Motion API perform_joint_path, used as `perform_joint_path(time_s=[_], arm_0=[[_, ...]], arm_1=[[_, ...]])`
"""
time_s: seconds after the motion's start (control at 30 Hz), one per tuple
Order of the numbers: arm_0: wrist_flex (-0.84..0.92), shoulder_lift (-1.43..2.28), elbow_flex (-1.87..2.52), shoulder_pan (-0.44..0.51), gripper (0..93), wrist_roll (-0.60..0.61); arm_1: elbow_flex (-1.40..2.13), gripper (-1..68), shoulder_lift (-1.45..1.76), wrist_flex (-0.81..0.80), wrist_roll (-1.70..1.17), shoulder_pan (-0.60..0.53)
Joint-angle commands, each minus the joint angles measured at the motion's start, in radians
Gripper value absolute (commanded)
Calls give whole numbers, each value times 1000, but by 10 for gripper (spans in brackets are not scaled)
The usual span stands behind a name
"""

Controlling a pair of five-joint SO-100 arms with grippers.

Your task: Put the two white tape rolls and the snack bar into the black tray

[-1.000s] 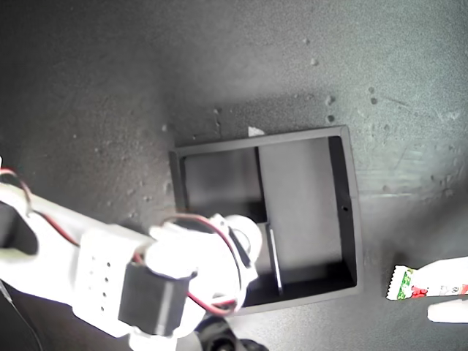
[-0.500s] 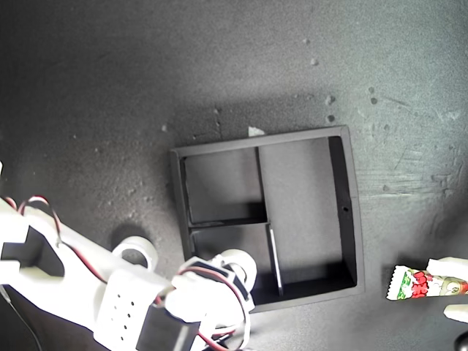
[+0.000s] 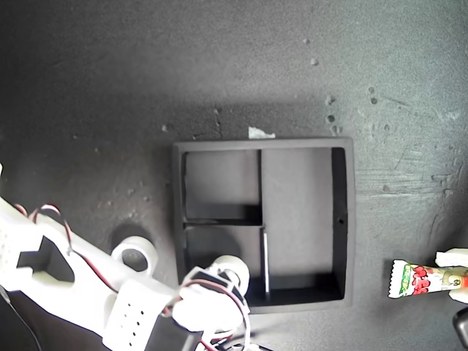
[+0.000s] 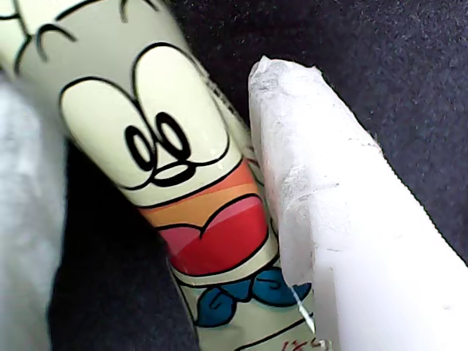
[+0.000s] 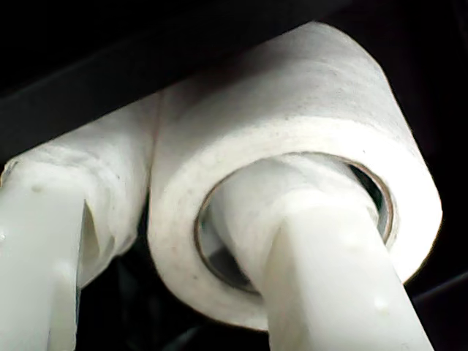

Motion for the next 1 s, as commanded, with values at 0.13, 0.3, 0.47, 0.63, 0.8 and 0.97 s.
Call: perform_joint_path(time_s=[0.13,0.3,0.47,0.63,0.8,0.97], arm_0=[[18,92,-6,-6,141,2],[18,213,97,-61,154,35],[18,462,305,-144,146,86],[18,841,712,-236,130,51],[18,1172,1129,-267,134,-41],[11,1333,1401,-190,167,-158]], arm_1=[[-26,-5,11,25,18,31],[-156,-7,8,186,-20,92],[-371,-7,11,446,-11,232],[-462,-6,51,594,411,224],[-489,-6,51,658,445,216],[-595,-7,38,724,-133,419]])
